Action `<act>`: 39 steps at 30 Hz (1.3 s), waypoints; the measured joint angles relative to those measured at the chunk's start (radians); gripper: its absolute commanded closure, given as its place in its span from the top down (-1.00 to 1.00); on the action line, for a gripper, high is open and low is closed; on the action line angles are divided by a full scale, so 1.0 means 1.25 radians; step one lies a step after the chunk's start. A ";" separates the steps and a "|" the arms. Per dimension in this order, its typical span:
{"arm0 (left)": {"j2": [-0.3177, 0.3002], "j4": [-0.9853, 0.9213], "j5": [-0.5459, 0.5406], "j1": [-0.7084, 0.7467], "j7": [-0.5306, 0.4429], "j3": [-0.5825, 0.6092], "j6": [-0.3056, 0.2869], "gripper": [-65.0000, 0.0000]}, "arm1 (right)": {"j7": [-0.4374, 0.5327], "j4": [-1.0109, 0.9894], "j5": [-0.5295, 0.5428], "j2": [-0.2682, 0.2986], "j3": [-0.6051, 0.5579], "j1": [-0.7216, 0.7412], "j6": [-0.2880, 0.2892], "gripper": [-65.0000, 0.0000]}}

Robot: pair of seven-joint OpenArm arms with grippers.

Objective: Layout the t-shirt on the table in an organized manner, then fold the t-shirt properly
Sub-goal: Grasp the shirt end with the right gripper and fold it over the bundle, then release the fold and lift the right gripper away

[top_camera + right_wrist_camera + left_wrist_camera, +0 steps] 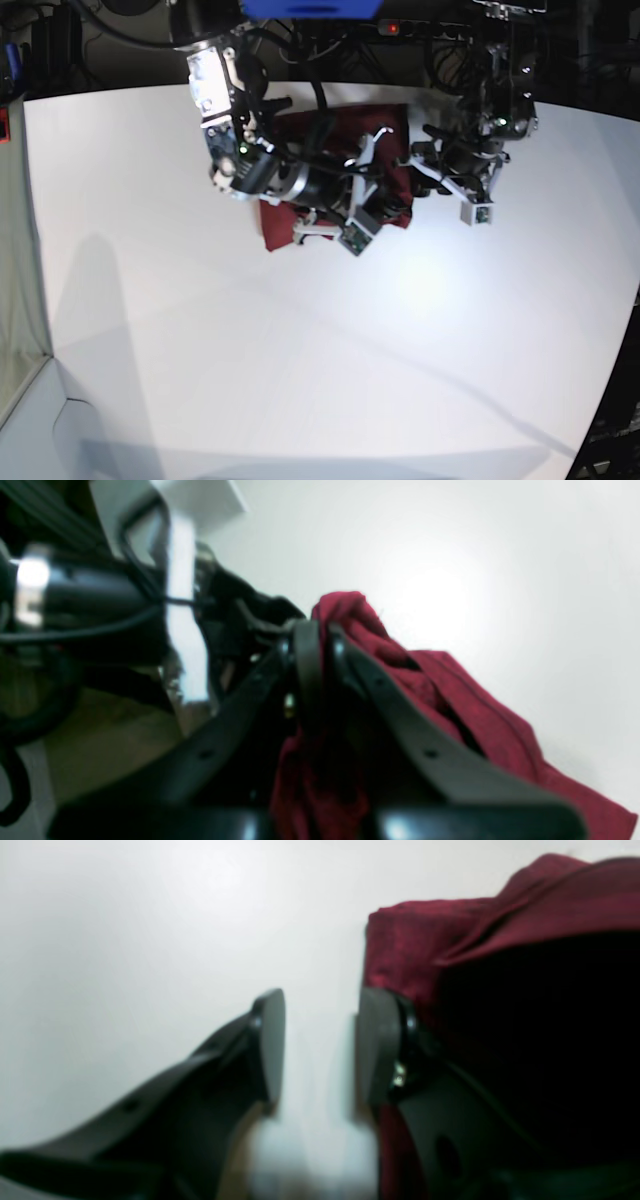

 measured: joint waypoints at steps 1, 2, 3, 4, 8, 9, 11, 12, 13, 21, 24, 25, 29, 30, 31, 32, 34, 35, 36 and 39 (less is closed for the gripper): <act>0.000 0.000 0.000 0.000 0.000 0.000 0.000 -0.26 | 0.001 -0.007 0.000 0.000 0.000 0.002 0.000 -1.00; -0.001 0.000 0.000 0.000 0.000 0.000 0.000 -0.26 | 0.002 -0.013 -0.001 0.000 0.000 0.003 0.000 -1.00; -0.001 0.000 0.000 0.000 0.001 0.000 0.000 -0.26 | 0.002 -0.017 -0.001 0.000 0.000 0.003 0.000 -0.94; -0.001 0.001 0.000 0.000 0.001 0.000 0.000 -0.26 | 0.001 -0.019 -0.002 0.000 -0.003 0.003 0.000 -0.86; -0.011 0.020 0.001 0.017 0.013 0.000 -0.001 -0.26 | -0.009 -0.002 -0.003 0.002 -0.048 0.002 0.000 -0.33; -0.019 0.035 0.000 0.031 0.019 0.000 0.000 -0.26 | -0.008 0.017 -0.002 0.002 -0.053 -0.003 0.000 -0.21; -0.044 0.071 0.002 0.064 0.029 0.001 0.000 -0.25 | 0.000 0.084 0.001 0.003 -0.052 -0.028 0.000 -0.04; -0.052 0.089 0.004 0.076 0.028 -0.001 0.004 -0.25 | 0.004 0.117 0.005 0.009 -0.051 -0.039 -0.001 0.01; -0.062 0.109 0.007 0.087 0.028 -0.001 0.004 -0.25 | -0.004 0.152 0.001 0.012 -0.050 -0.048 -0.002 0.05; -0.146 0.204 -0.091 0.178 0.030 -0.007 0.000 -0.25 | -0.008 0.220 0.001 0.082 -0.023 -0.092 -0.002 0.09; -0.160 0.203 -0.145 0.194 0.024 -0.049 0.000 -0.25 | -0.003 0.219 0.002 0.091 0.015 -0.129 -0.002 0.09; -0.162 0.199 -0.151 0.197 0.023 -0.061 0.000 -0.25 | -0.004 0.219 0.002 0.089 0.032 -0.136 -0.002 0.09; -0.161 0.186 -0.157 0.204 0.023 -0.111 0.000 -0.25 | 0.002 0.218 -0.002 0.089 0.069 -0.169 -0.002 0.09; -0.161 0.186 -0.156 0.205 0.022 -0.117 0.000 -0.25 | 0.001 0.218 -0.002 0.089 0.065 -0.181 -0.002 0.09; -0.161 0.186 -0.157 0.206 0.022 -0.118 0.000 -0.25 | -0.001 0.218 -0.002 0.089 0.061 -0.193 -0.002 0.09; -0.160 0.186 -0.159 0.206 0.023 -0.117 0.000 -0.25 | -0.002 0.218 -0.001 0.089 0.060 -0.202 -0.002 0.09; -0.161 0.186 -0.159 0.206 0.027 -0.117 0.000 -0.25 | -0.002 0.218 -0.002 0.087 0.060 -0.208 -0.002 0.09; -0.161 0.186 -0.159 0.206 0.024 -0.117 0.000 -0.25 | -0.001 0.218 -0.002 0.086 0.060 -0.208 -0.002 0.09; -0.161 0.186 -0.159 0.206 0.024 -0.117 0.000 -0.25 | 0.003 0.218 -0.002 0.086 0.060 -0.208 -0.002 0.09; -0.161 0.186 -0.158 0.204 0.025 -0.117 0.000 -0.25 | 0.005 0.177 0.001 0.086 0.060 -0.204 -0.002 0.09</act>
